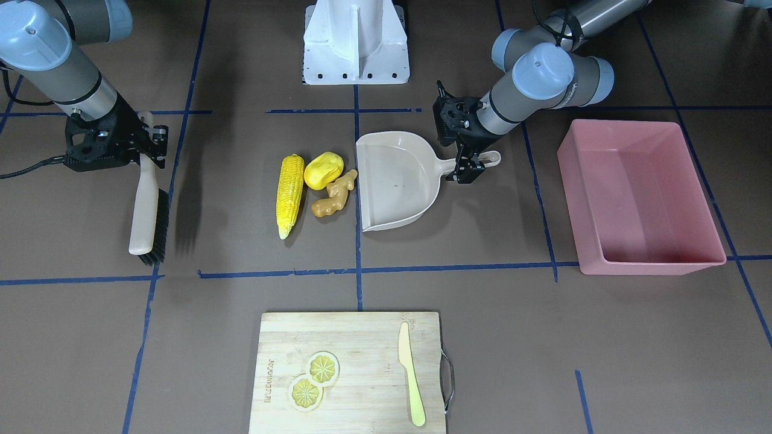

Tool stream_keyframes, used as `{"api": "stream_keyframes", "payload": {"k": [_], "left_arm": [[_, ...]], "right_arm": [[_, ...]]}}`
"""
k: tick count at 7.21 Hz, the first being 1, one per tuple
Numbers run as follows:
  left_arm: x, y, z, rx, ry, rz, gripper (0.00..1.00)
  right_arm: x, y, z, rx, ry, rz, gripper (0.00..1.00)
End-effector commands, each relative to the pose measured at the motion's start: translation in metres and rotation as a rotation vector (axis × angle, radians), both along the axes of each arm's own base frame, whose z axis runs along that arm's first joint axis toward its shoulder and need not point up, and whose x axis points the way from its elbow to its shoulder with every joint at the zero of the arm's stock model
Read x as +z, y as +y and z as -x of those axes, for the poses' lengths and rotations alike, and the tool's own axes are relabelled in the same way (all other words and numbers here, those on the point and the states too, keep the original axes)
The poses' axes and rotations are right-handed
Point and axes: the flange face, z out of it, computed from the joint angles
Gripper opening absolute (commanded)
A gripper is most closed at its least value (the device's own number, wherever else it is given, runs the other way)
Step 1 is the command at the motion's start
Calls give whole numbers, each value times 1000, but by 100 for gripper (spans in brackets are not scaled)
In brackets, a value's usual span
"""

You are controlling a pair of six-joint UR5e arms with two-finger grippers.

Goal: Sweep and dump trash into bin
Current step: 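Grasp the beige dustpan handle with the left gripper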

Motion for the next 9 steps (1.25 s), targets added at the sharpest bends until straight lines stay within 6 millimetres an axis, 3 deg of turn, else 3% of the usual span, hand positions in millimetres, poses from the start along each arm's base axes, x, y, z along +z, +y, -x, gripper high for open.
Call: {"api": "stream_keyframes", "payload": {"k": [1, 2, 3, 4, 5, 9], "left_arm": [[10, 4, -9, 13, -16, 11, 99], [8, 5, -10, 13, -13, 11, 85], [6, 4, -9, 11, -12, 13, 45], [6, 2, -9, 0, -15, 6, 21], [3, -2, -6, -30, -17, -15, 11], [1, -41, 30, -84, -24, -122, 5]], "right_arm": [[0, 0, 0, 0, 0, 0, 0], [0, 0, 0, -1, 0, 1, 0], [0, 0, 0, -1, -2, 0, 0], [0, 0, 0, -1, -2, 0, 0], [0, 1, 1, -3, -2, 0, 0], [-1, 1, 2, -7, -5, -4, 0]]}}
